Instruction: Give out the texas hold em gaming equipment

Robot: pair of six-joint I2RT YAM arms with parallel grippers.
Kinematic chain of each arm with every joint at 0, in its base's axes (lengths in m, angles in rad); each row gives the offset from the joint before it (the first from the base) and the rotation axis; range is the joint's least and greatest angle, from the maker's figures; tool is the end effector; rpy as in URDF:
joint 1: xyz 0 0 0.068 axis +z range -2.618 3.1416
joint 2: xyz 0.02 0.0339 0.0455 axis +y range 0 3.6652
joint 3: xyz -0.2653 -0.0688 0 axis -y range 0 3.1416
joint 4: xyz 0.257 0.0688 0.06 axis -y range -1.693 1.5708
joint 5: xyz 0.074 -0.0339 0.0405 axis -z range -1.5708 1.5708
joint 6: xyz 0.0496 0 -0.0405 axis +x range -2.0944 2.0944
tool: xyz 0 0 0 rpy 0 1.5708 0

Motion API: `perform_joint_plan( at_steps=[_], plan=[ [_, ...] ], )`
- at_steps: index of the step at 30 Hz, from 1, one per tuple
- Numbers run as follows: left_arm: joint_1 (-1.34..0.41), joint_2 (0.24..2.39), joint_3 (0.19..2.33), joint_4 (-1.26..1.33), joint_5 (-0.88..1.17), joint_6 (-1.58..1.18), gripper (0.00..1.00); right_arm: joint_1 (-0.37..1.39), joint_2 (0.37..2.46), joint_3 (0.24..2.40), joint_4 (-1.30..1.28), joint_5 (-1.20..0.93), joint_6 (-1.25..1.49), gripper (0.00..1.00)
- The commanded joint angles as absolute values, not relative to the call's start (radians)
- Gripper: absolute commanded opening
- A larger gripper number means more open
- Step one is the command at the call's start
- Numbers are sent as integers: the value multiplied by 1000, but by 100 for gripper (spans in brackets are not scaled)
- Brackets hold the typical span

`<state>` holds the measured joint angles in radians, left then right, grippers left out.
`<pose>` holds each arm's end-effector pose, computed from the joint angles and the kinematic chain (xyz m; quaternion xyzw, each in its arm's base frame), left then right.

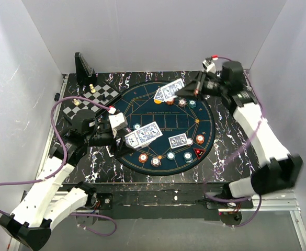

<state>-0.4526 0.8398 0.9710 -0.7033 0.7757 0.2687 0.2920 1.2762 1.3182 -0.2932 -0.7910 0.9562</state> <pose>0.1483 -0.1107 0.3449 0.4562 0.6965 -0.3713 0.4109 0.2797 0.1209 0.4110 0.0145 0.7663 0.5776 0.2811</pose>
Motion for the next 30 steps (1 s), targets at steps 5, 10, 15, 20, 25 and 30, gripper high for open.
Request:
perform_joint_plan(
  at_steps=[5, 10, 15, 20, 25, 30],
  plan=[
    [-445, 825, 999, -687, 811, 275, 0, 258, 2039, 1936, -425, -736, 783, 1],
    [-443, 824, 1003, -701, 816, 281, 0, 255, 2396, 2357, -520, -707, 811, 1],
    [-443, 813, 997, -709, 821, 272, 0, 253, 2491, 2333, -414, -689, 890, 1],
    [-443, 813, 999, -712, 824, 273, 0, 253, 2508, 2277, -406, -672, 904, 11],
    [-443, 813, 1002, -713, 822, 276, 0, 245, 2497, 2273, -416, -655, 903, 49],
    [-443, 807, 1005, -718, 813, 282, 0, 238, 2456, 2286, -449, -655, 905, 63]
  ],
)
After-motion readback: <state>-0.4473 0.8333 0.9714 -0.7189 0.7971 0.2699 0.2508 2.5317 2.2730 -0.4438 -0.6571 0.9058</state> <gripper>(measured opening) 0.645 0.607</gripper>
